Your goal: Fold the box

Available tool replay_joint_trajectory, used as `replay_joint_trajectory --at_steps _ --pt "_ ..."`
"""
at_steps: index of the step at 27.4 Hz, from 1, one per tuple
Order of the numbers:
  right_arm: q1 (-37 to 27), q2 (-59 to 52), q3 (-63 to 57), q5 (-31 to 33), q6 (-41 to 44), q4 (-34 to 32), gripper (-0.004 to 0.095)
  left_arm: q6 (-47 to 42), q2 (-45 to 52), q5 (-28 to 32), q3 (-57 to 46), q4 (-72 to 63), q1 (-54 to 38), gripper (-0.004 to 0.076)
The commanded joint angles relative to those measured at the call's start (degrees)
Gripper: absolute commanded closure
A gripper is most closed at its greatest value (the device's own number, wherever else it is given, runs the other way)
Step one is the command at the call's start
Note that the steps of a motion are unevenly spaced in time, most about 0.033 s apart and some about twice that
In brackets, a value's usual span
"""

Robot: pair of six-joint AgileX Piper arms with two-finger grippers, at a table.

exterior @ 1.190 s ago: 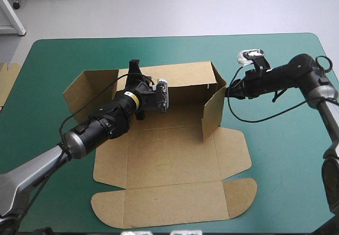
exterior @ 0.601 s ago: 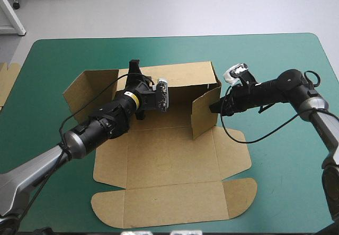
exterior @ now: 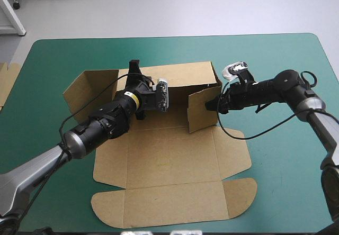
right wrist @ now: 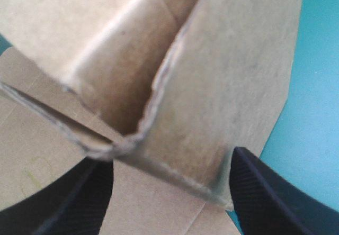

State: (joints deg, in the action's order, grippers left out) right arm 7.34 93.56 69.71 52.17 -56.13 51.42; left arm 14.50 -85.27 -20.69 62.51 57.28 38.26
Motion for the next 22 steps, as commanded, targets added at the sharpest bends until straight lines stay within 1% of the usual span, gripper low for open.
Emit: replay_joint_trajectory --at_steps 1,3,9,13,16,19,20,21,22 --pt "1.4 -2.9 1.3 -0.2 2.0 2.4 0.0336 -1.5 0.7 -3.0 0.5 -2.5 0.2 0.0734" --pt "2.4 -2.9 1.3 -0.6 2.5 1.3 0.0355 -1.5 0.7 -3.1 0.5 -2.5 0.2 0.0734" --pt "3.6 -3.2 1.3 -3.7 5.8 -0.3 0.0356 -1.5 0.7 -3.1 0.5 -2.5 0.2 0.0734" --pt "4.9 -4.4 0.8 -7.2 7.1 -2.0 0.0398 -1.5 0.7 -3.8 0.5 -2.5 0.2 0.0734" --pt "6.2 -5.0 -0.4 -9.5 8.2 -3.4 0.0397 -1.5 0.7 -4.0 0.5 -2.5 0.2 0.0734" --pt "8.0 -5.6 -2.3 -13.4 9.6 -3.9 0.0398 -1.5 0.7 -4.0 0.5 -2.5 0.2 0.0734" --pt "9.7 -6.0 -3.9 -16.8 10.4 -4.0 0.0399 -1.5 0.7 -4.0 0.5 -2.5 0.2 0.0734" --pt "10.5 -6.3 -4.7 -18.4 10.5 -4.1 0.0399 -1.5 0.7 -4.1 0.5 -2.5 0.2 0.0734" --pt "11.8 -6.9 -5.8 -22.3 10.5 -4.2 0.0407 -1.5 0.7 -4.3 0.5 -2.5 0.2 0.0734"
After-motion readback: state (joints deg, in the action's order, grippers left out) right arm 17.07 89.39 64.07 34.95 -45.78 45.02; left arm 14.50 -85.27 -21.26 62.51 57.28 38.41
